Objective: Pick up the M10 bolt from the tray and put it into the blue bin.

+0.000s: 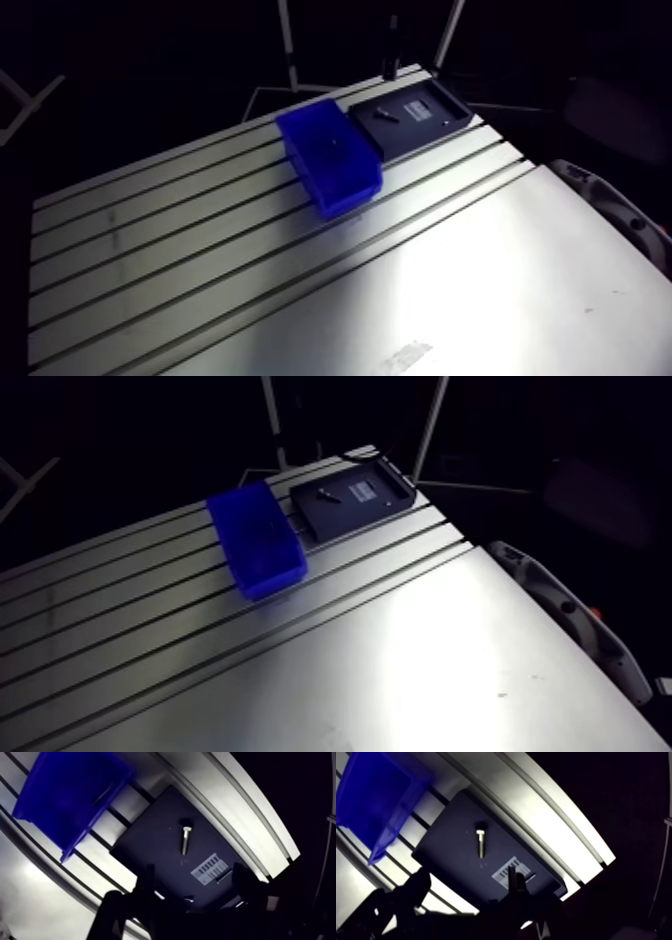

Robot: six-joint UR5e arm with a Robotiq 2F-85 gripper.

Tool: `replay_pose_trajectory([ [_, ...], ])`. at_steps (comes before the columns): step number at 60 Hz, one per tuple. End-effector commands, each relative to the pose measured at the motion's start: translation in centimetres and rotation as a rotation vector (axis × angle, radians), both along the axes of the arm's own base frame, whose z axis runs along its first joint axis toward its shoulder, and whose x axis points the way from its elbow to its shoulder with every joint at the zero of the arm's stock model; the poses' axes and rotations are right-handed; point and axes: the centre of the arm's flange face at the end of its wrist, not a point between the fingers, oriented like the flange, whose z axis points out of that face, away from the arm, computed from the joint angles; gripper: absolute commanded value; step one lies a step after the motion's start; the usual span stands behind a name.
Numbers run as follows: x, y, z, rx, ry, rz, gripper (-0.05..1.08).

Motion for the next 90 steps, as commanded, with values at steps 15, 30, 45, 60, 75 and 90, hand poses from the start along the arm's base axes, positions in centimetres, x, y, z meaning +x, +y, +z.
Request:
replay_pose_trajectory([
  [15,-0.3,0.4,-3.0,-0.009,-0.014,-0.004,0.38],
  [30,-0.2,0.3,-4.1,-0.003,-0.004,-0.006,0.42],
  [45,0.3,0.1,-5.3,0.001,-0.009,-0.005,0.44],
  [60,0.6,-0.1,-6.3,-0.007,-0.023,-0.007,0.44],
  [75,0.6,-0.1,-6.7,-0.002,-0.02,-0.016,0.44],
  [90,0.6,-0.4,-7.0,0.006,-0.012,-0.011,0.44],
])
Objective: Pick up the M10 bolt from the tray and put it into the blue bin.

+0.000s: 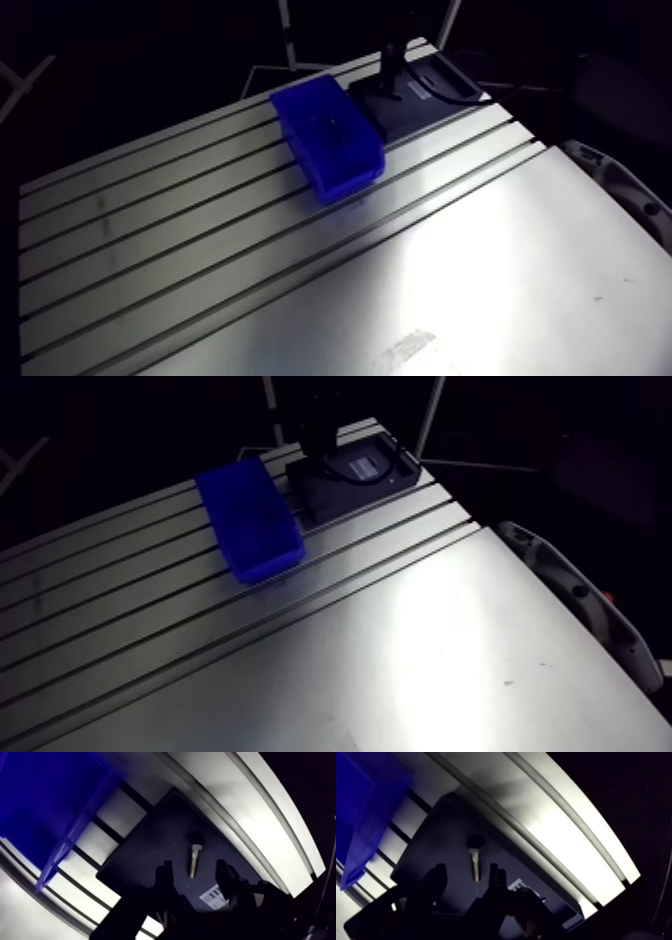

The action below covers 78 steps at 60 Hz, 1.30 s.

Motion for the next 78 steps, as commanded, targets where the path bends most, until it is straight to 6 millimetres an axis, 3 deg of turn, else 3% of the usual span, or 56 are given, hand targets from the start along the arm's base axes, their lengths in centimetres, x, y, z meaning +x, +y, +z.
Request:
replay_pose_trajectory([
  [1,0.1,-0.3,-0.4,0.002,0.001,0.002,0.44],
  [56,0.4,-0.7,-1.9,0.0,0.0,0.005,0.44],
  [59,0.4,-0.7,-1.9,0.0,0.0,0.005,0.49],
  [78,0.3,-0.5,-2.0,0.005,0.01,0.002,0.53],
])
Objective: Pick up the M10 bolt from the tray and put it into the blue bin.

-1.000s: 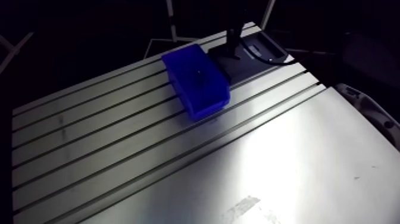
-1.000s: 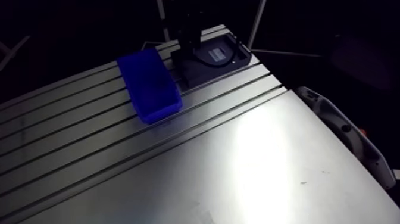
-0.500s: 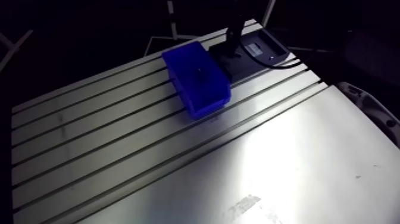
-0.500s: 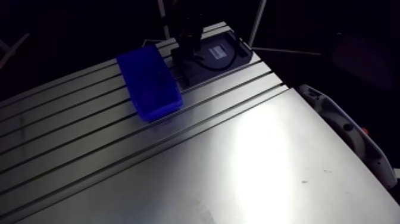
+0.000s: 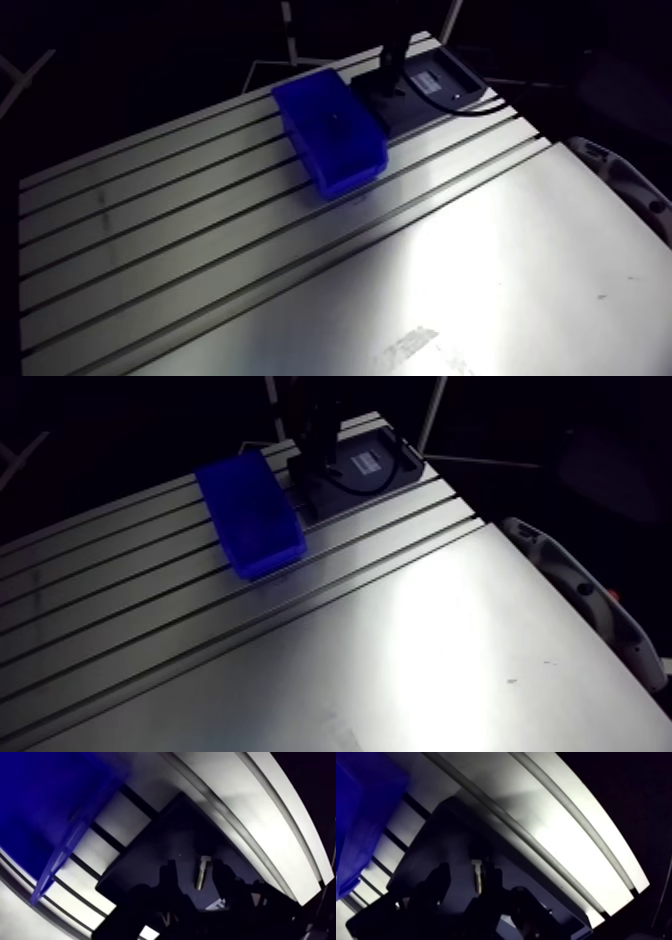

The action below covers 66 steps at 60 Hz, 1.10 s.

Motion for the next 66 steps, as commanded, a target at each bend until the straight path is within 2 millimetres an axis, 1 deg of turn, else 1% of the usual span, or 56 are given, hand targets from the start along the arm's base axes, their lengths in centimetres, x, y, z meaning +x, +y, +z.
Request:
replay_pose_trajectory([
  [1,-0.08,0.11,-0.07,0.003,0.008,-0.002,0.53],
  [18,-0.16,0.28,-0.36,0.005,0.009,-0.003,0.56],
  [36,-0.2,0.29,-0.23,0.006,0.012,-0.013,0.57],
  [49,-0.17,0.27,-0.76,0.002,0.004,-0.014,0.59],
  [63,-0.22,0.53,-0.73,0.004,0.008,-0.017,0.6],
  [66,-0.28,0.68,-0.75,0.01,0.018,-0.018,0.62],
])
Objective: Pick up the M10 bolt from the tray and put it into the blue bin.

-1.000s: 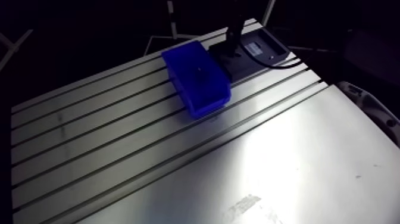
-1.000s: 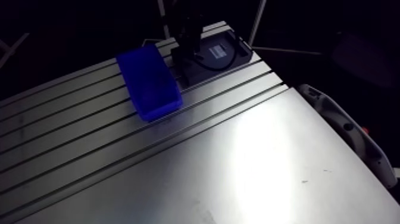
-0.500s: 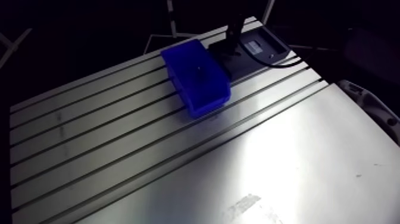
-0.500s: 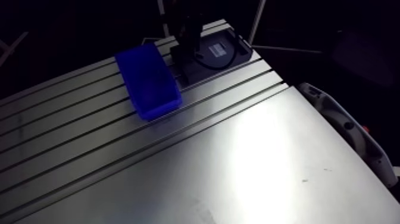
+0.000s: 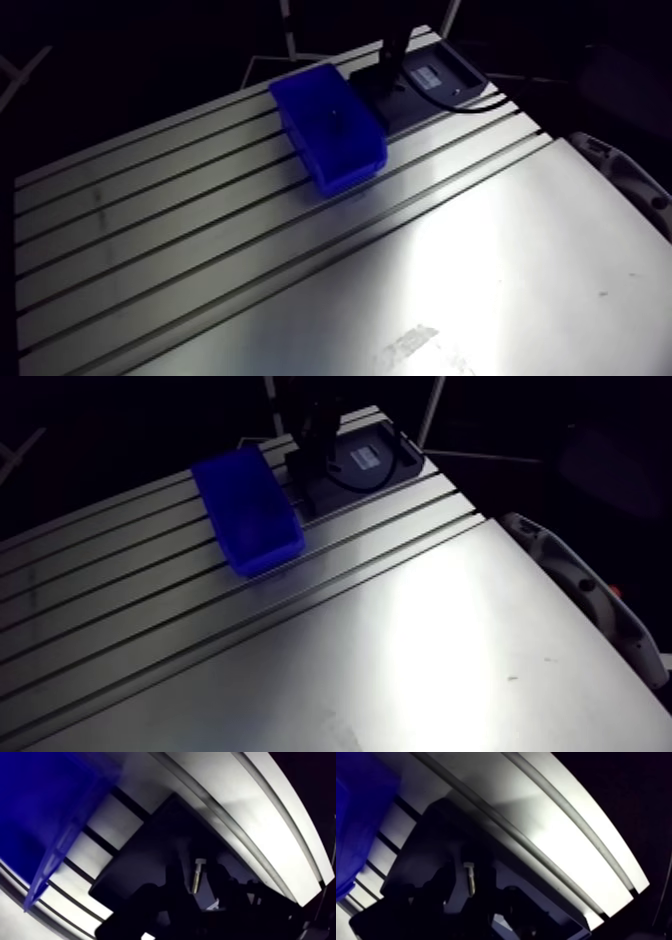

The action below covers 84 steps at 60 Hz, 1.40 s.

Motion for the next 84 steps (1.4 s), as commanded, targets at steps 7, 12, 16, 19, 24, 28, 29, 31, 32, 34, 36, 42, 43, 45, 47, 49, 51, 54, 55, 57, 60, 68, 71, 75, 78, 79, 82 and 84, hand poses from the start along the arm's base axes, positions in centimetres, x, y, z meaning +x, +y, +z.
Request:
replay_pose_trajectory([
  [7,-0.19,0.33,-0.03,0.014,0.024,-0.003,0.63],
  [12,-0.16,0.31,-0.07,0.014,0.024,-0.003,0.63],
  [16,-0.2,0.33,-0.01,0.014,0.025,-0.003,0.63],
  [19,-0.2,0.22,-0.07,0.014,0.024,-0.002,0.64],
  [24,-0.2,0.21,-0.07,0.014,0.024,-0.002,0.65],
  [28,-0.2,0.22,-0.06,0.014,0.025,-0.002,0.67],
  [29,-0.2,0.21,-0.07,0.014,0.024,-0.002,0.68],
  [31,-0.2,0.21,-0.07,0.014,0.024,-0.002,0.68],
  [32,-0.2,0.21,-0.07,0.014,0.024,-0.002,0.68],
  [34,-0.2,0.21,-0.07,0.014,0.024,-0.002,0.68],
  [36,-0.2,0.21,-0.07,0.014,0.024,-0.002,0.69],
  [42,-0.11,0.17,-0.18,0.012,0.022,-0.002,0.72],
  [43,-0.11,0.16,-0.19,0.012,0.022,-0.002,0.73],
  [45,-0.11,0.16,-0.19,0.012,0.022,-0.002,0.73],
  [47,-0.11,0.16,-0.19,0.012,0.022,-0.002,0.74],
  [49,-0.11,0.16,-0.19,0.012,0.022,-0.002,0.75],
  [51,-0.11,0.16,-0.19,0.012,0.022,-0.002,0.77],
  [54,-0.12,0.17,-0.08,0.014,0.024,-0.002,0.8],
  [55,-0.12,0.17,-0.08,0.014,0.024,-0.002,0.8],
  [57,-0.14,0.18,0.03,0.016,0.028,-0.002,0.83],
  [60,-0.12,0.17,0.01,0.016,0.028,-0.002,0.84],
  [68,-0.08,0.13,0.04,0.015,0.029,-0.002,0.87],
  [71,-0.03,0.11,0.08,0.016,0.028,0.0,0.9],
  [75,0.06,0.07,0.15,0.016,0.028,0.003,0.93],
  [78,0.24,-0.05,0.1,0.012,0.025,0.006,0.96],
  [79,0.24,-0.05,0.1,0.012,0.025,0.006,0.96],
  [82,0.39,-0.12,0.1,0.012,0.023,0.01,0.98],
  [84,0.4,-0.13,0.28,0.013,0.025,0.013,1.0],
])
